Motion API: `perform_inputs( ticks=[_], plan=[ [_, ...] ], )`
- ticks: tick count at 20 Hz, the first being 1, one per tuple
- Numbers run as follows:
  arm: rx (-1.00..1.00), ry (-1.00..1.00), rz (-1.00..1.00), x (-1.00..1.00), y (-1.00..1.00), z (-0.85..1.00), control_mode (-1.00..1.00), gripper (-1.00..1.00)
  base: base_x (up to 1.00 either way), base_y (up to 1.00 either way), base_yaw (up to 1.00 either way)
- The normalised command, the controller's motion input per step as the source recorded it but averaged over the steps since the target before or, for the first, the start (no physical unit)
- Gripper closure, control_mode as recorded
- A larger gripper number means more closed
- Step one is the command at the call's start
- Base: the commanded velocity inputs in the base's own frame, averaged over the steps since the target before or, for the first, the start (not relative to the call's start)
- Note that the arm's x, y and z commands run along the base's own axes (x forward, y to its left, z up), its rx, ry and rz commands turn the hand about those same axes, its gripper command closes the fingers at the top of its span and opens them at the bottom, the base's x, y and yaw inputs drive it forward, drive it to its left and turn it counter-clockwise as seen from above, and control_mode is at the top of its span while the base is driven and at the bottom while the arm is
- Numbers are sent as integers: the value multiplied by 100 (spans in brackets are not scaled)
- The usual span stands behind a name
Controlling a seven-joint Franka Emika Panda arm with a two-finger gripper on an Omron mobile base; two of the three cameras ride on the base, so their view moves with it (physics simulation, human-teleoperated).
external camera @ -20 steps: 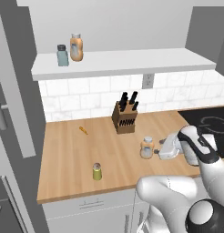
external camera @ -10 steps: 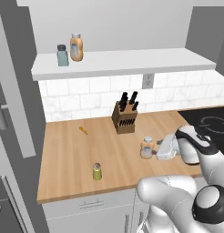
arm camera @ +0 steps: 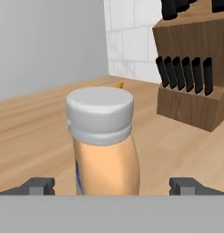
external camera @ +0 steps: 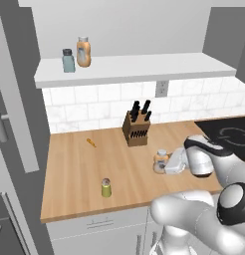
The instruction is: Put the shaker and condiment bottle from the counter next to their counterparts in the cabinet.
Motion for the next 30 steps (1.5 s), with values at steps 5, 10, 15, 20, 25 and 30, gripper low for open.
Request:
perform_inputs(
  ticks=[5, 10, 15, 20, 25, 30],
  plan=[
    [0, 0, -4, 26, 49, -42, -100, 100, 0, 0, 0],
    [1, 6, -3, 16, 8, -3, -100, 100, 0, 0, 0],
    [-6, -18, -15, -23, -1, 41, -100, 100, 0, 0, 0],
    [-17, -25, -12, -28, 9, 90, -100, 100, 0, 0, 0],
    [-14, -5, -1, -12, 28, 100, -100, 100, 0, 0, 0],
    [-1, -2, -3, -27, 10, 94, -100, 100, 0, 0, 0]
  ],
)
